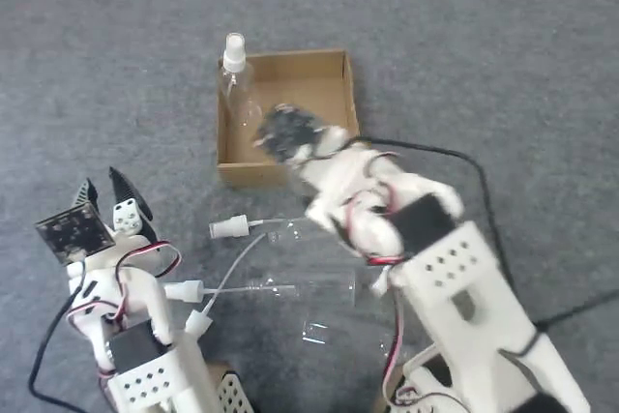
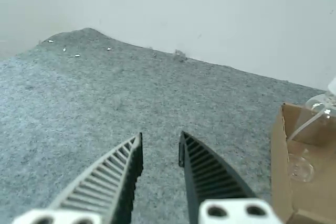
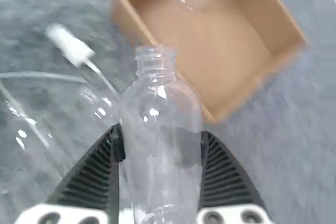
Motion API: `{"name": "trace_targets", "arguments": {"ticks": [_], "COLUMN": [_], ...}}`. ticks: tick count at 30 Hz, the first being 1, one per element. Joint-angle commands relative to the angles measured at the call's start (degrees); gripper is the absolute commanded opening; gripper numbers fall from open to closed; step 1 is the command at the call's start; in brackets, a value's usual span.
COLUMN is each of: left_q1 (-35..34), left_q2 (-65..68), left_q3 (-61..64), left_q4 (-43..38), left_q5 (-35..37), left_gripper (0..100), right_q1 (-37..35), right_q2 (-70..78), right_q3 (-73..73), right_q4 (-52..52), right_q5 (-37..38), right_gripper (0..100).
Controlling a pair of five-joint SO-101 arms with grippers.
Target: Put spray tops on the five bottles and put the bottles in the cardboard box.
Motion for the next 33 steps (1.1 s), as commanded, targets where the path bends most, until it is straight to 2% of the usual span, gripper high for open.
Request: {"name": "trace_targets", "arguments": {"ticks": [1, 8, 19, 26, 33], "left_q1": [0.09, 0.09, 0.09, 0.09, 0.0], "left_q2": [-0.53, -0.53, -0.53, -0.53, -0.53], "left_q3": [-0.66, -0.66, -0.66, -0.66, -0.66], "left_q4": [-1.93, -1.93, -1.93, -1.93, -1.93], "left_q5": [0.09, 0.09, 0.09, 0.09, 0.09], "left_gripper": [11, 11, 11, 11, 11], "right_q1": [6.37, 19.74, 36.62, 39.69, 38.29], "right_q2": [-4.44, -4.7, -4.7, -4.7, -4.7], "right_q3": [-0.62, 0.53, 10.29, 17.58, 27.69], "right_q4": [5.58, 14.81, 15.87, 15.69, 6.37], "right_q5": [-0.79, 0.09, 16.44, 23.21, 24.35], "right_gripper": [0.9, 1.0, 1.0, 1.0, 1.8]}}
